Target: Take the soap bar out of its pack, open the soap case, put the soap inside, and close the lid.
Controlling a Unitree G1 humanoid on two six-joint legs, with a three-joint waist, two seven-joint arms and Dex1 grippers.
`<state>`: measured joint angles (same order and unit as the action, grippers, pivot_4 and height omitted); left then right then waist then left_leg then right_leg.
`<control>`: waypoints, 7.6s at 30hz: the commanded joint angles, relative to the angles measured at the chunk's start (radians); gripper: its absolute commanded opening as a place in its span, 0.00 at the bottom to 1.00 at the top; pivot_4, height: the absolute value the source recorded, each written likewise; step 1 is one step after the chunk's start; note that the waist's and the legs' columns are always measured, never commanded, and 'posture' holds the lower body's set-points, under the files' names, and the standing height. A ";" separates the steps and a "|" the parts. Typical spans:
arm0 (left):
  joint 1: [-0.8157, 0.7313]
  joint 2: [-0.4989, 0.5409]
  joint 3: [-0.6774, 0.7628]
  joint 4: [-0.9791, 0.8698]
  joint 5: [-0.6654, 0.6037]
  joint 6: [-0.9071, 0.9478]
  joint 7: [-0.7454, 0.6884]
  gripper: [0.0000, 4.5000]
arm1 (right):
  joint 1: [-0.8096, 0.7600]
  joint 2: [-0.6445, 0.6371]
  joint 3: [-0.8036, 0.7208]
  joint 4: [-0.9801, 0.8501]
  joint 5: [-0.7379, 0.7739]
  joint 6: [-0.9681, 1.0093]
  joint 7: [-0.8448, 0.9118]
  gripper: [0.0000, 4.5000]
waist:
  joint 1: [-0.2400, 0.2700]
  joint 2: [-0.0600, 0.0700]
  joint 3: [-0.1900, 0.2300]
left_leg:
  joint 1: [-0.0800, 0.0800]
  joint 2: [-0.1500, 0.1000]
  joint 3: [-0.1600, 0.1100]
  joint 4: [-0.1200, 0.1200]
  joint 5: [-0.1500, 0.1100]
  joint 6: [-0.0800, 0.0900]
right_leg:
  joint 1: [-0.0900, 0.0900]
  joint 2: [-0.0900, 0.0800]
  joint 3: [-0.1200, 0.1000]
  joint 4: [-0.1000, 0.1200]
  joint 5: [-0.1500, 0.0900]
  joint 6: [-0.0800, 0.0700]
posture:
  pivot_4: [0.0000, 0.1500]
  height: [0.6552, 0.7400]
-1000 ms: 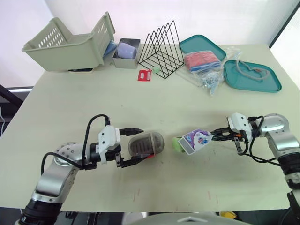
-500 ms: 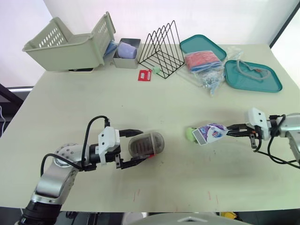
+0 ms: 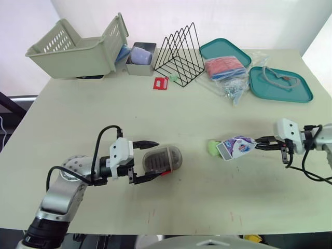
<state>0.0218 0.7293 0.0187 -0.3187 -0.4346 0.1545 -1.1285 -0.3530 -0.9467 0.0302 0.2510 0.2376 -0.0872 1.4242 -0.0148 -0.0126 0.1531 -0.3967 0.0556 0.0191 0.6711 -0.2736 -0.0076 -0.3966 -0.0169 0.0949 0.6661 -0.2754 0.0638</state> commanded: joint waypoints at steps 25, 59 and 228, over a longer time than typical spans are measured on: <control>-0.039 -0.016 -0.027 0.030 0.010 -0.041 -0.016 1.00 | -0.076 -0.149 -0.190 0.294 0.078 -0.011 0.060 0.01 | -0.002 0.000 0.000 | 0.000 0.000 0.001 0.000 0.000 0.000 | 0.000 0.000 0.001 0.000 0.000 0.000 | 1.00 1.00; -0.040 -0.048 -0.014 0.002 -0.023 -0.025 0.008 1.00 | -0.085 0.624 -0.640 -0.639 0.078 1.425 -1.472 0.01 | -0.020 0.001 0.000 | -0.003 0.000 0.000 -0.001 0.000 0.000 | -0.004 0.000 0.001 0.001 0.000 0.000 | 1.00 1.00; -0.394 -0.174 -0.266 0.105 0.359 -0.226 0.142 0.76 | -0.338 0.294 -0.206 -0.304 0.999 1.702 -0.845 1.00 | -0.002 0.000 0.001 | -0.005 0.000 -0.001 0.003 -0.001 0.002 | -0.003 0.000 0.000 0.002 0.000 0.000 | 1.00 1.00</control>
<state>-0.3581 0.5607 -0.2466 -0.1868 -0.0707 -0.0656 -0.9971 -0.6890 -0.6578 -0.1372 -0.0369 1.2125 1.6081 0.6050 -0.0172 -0.0122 0.1542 -0.4016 0.0553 0.0178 0.6740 -0.2749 -0.0054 -0.3995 -0.0166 0.0945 0.6686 -0.2753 0.0642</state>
